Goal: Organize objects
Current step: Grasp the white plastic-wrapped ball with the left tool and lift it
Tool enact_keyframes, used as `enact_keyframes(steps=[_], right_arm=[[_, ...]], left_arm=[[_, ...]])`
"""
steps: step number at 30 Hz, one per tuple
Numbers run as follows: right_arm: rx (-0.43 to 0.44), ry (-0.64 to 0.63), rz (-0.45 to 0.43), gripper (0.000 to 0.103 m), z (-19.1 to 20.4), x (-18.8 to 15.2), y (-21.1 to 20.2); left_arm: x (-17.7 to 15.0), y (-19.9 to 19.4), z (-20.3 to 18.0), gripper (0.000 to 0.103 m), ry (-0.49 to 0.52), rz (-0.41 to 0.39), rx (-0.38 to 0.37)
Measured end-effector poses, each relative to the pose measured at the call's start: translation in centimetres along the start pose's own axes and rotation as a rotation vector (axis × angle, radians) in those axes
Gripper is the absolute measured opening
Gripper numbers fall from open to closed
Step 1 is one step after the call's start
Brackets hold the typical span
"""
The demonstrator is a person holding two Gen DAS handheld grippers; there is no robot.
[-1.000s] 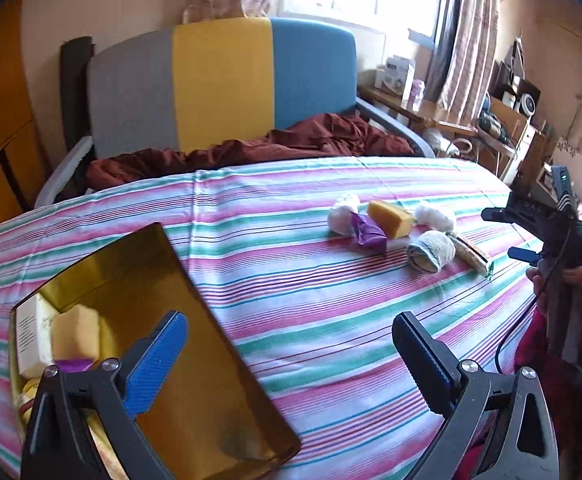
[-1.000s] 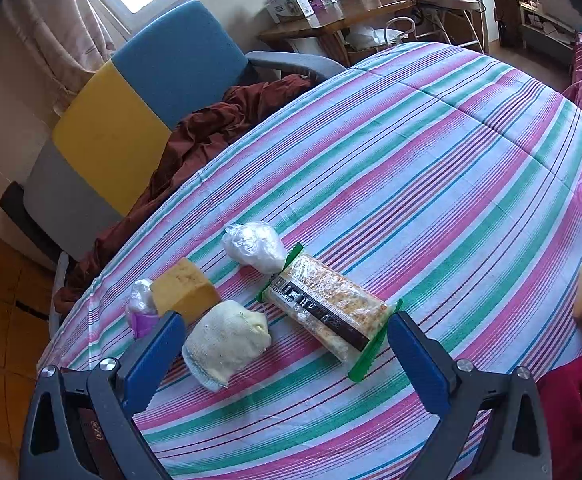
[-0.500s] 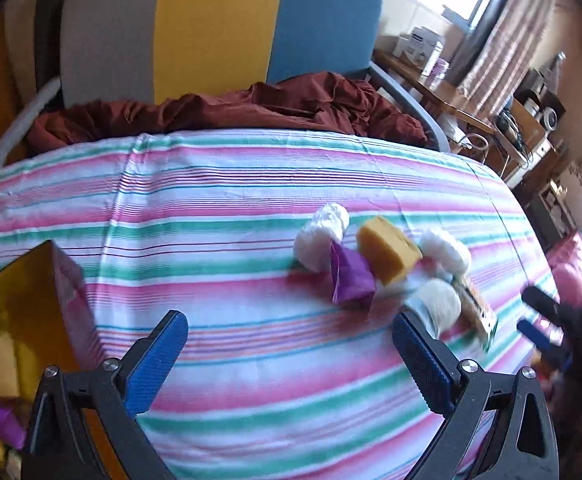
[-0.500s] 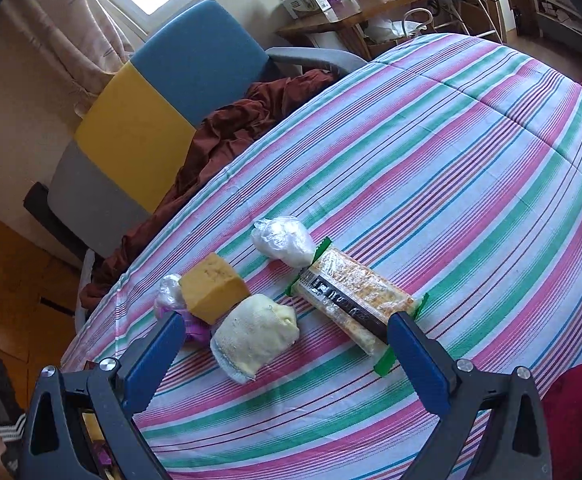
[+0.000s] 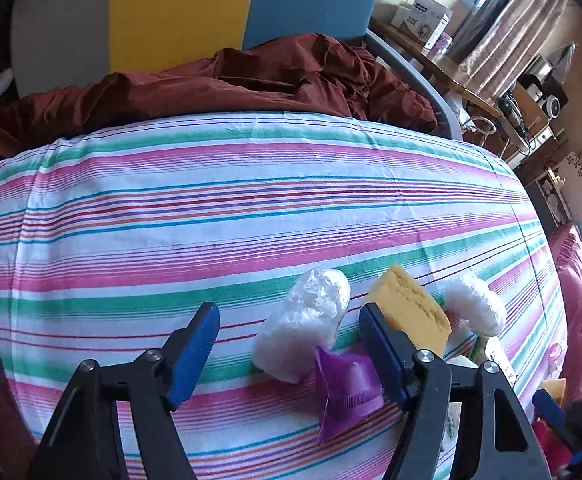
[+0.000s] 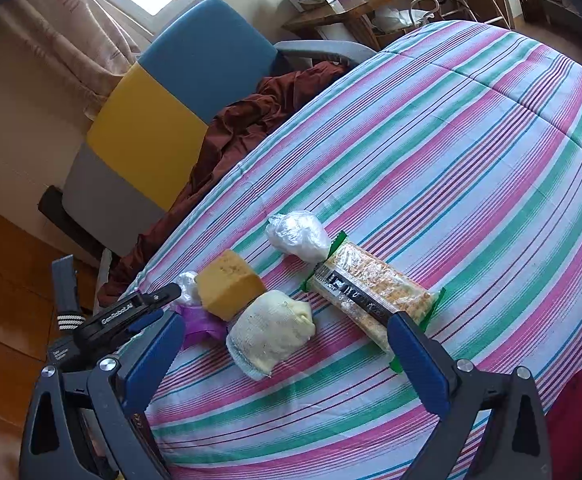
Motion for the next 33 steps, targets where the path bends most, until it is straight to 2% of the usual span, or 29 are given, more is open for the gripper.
enact_keyframes(steps=[3, 4, 6, 7, 10, 12, 15, 20, 25, 29, 33], right_arm=[[-0.005, -0.003, 0.006, 0.103, 0.0, -0.1, 0.2], [-0.008, -0.005, 0.007, 0.103, 0.0, -0.1, 0.3], [-0.014, -0.007, 0.006, 0.103, 0.0, -0.1, 0.4], [-0.015, -0.007, 0.006, 0.103, 0.0, -0.1, 0.4], [-0.007, -0.015, 0.008, 0.102, 0.3, -0.1, 0.5], [-0.002, -0.032, 0.006, 0.101, 0.6, -0.2, 0.4], [0.0, -0.048, 0.008, 0.098, 1.0, -0.4, 0.6], [-0.014, -0.041, 0.009, 0.097, 0.6, -0.4, 0.7], [-0.01, -0.052, 0.026, 0.095, 0.9, -0.7, 1.1], [0.023, -0.118, 0.058, 0.09, 2.5, -1.5, 1.5], [0.054, -0.254, 0.064, 0.083, 5.3, -2.8, 1.6]], left_arm=[[0.0, 1.6, -0.1, 0.066, 0.017, 0.026, -0.003], [-0.3, 2.2, 0.1, 0.059, 0.016, 0.046, 0.004], [-0.7, 2.0, 0.1, 0.05, 0.052, 0.021, 0.041], [-1.0, 1.8, 0.2, 0.038, 0.058, 0.024, 0.05], [-1.9, 0.7, 1.1, 0.038, 0.014, 0.021, 0.008], [-3.0, -0.1, 1.6, 0.038, -0.001, 0.017, 0.011], [-5.2, -1.1, 1.0, 0.037, 0.041, 0.026, 0.044], [-9.9, -2.2, -1.5, 0.037, 0.152, 0.042, 0.044], [-14.2, -4.0, -2.8, 0.037, 0.146, 0.042, 0.002], [-17.9, -5.8, -3.4, 0.037, 0.17, 0.027, -0.009], [-21.1, -7.5, -3.7, 0.037, 0.2, -0.014, -0.037]])
Point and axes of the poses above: each gripper's, at about its wrist camera, not at the fingertips, and y roughly the way its jaws point, z to its left, x to its top, the point moved 6 cm from there along y, roughly the way its jaws point, and after that the axes turned 9 degrees about -x, right-handed, at the moved point
